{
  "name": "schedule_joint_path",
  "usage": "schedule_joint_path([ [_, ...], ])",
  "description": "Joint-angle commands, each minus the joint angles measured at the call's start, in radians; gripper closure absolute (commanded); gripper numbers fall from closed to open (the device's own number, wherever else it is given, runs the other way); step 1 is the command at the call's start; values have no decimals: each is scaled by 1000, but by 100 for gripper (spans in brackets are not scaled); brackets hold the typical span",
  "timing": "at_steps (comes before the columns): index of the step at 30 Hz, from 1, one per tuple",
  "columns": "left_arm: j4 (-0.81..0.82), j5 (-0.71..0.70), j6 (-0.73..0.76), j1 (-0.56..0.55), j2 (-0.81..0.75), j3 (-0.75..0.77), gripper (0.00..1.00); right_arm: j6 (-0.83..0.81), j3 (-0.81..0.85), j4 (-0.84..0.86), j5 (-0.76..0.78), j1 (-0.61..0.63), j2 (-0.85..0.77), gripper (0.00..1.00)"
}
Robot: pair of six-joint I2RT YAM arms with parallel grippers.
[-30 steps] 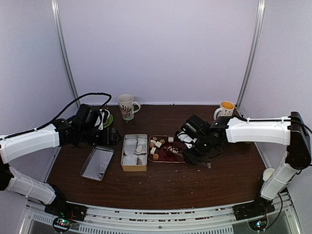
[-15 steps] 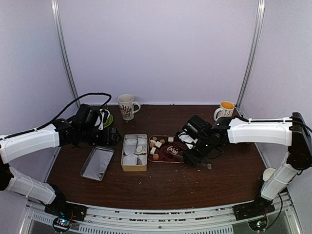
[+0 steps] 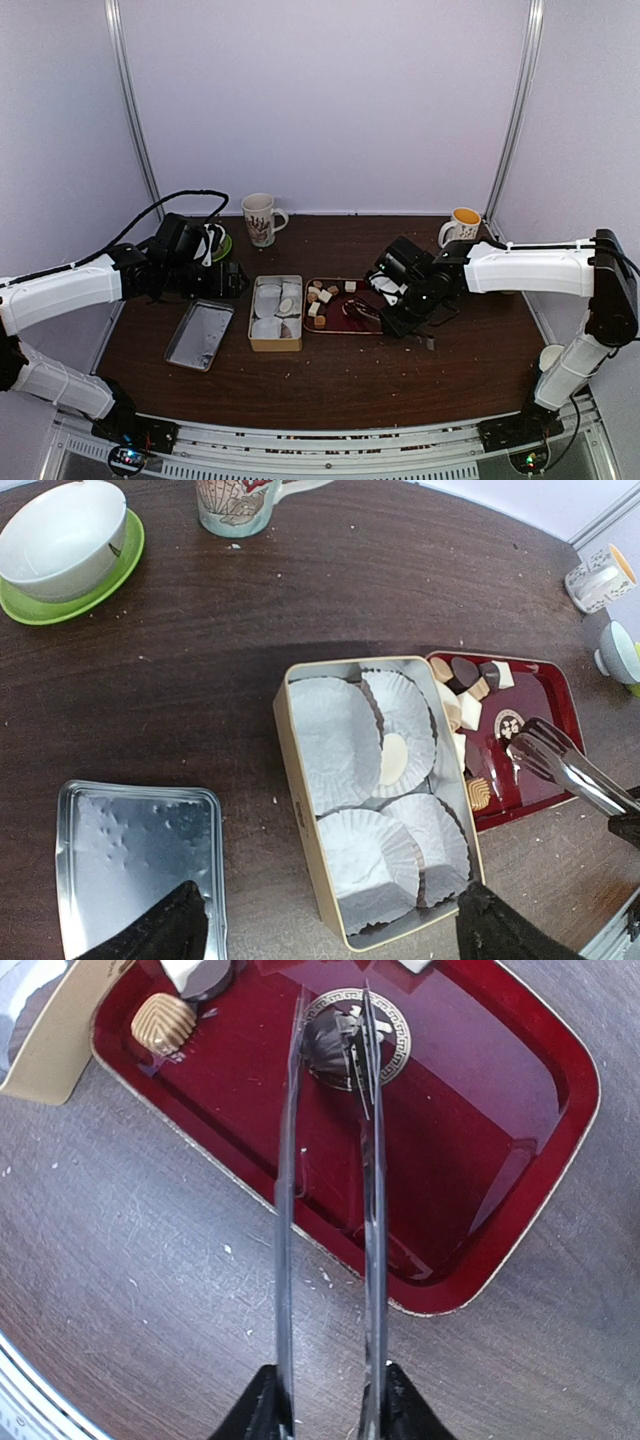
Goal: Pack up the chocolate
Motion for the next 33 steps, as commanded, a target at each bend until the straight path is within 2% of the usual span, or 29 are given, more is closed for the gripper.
schedule_joint_path([
  [1,14,4,12,7,-8,16,11,20,-9,-7,-18,-3,-21,73],
  [4,13,4,12,7,-5,17,11,18,-6,-10,-27,-3,-38,80],
  [10,17,3,12,6,-3,19,11,6,26,35,-101,1,-57,80],
  [17,43,9,7,7,15,12,11,13,107,177,-161,52,-22,80],
  [27,219,198,-70,31,102,-87,13,52,250,362,-165,95,134,80],
  [33,308,301,-94,37,181,-115,15,61,344,374,-170,105,247,80],
])
